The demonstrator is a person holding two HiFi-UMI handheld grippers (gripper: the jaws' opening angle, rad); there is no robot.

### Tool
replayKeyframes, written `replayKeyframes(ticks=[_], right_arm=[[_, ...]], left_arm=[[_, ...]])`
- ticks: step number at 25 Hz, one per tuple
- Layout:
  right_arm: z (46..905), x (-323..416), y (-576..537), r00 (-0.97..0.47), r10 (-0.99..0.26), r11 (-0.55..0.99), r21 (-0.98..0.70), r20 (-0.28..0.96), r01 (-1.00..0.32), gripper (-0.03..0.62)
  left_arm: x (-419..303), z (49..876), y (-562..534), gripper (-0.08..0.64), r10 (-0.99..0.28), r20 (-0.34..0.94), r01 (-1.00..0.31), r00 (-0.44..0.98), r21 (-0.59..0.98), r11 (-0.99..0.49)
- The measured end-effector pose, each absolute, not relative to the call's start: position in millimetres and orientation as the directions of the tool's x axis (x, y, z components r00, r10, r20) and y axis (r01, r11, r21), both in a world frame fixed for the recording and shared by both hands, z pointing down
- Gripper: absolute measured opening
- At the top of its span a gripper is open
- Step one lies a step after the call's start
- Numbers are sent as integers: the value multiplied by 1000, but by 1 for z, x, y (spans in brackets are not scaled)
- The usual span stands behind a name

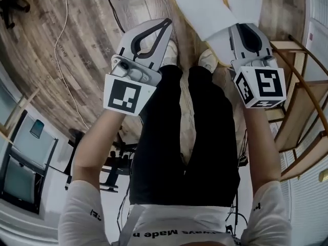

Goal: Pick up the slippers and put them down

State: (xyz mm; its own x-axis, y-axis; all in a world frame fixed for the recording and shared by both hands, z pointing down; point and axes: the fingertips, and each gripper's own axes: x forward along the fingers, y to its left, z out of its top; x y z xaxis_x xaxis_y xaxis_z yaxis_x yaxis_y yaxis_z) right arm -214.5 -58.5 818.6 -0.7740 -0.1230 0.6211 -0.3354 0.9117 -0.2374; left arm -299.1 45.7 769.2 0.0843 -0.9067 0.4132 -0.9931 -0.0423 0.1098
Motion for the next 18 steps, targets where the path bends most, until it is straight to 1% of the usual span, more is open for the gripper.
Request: replayKeyframes(ticks=[5, 10, 18], right_arm=[[923, -219, -59, -765, -114, 924, -215, 633, -316, 21], [1021, -218, -65, -749, -91, 937, -199, 656, -288, 21], [1155, -223, -68, -728, -49, 933, -228, 684, -278, 21]], left_arm=[[-300, 866, 44, 11, -902, 415, -993, 118, 68, -98], [-310, 956, 42, 11, -903, 422, -992, 84, 119, -37], [-317, 1078, 18, 11, -900, 421, -991, 111, 113, -69]])
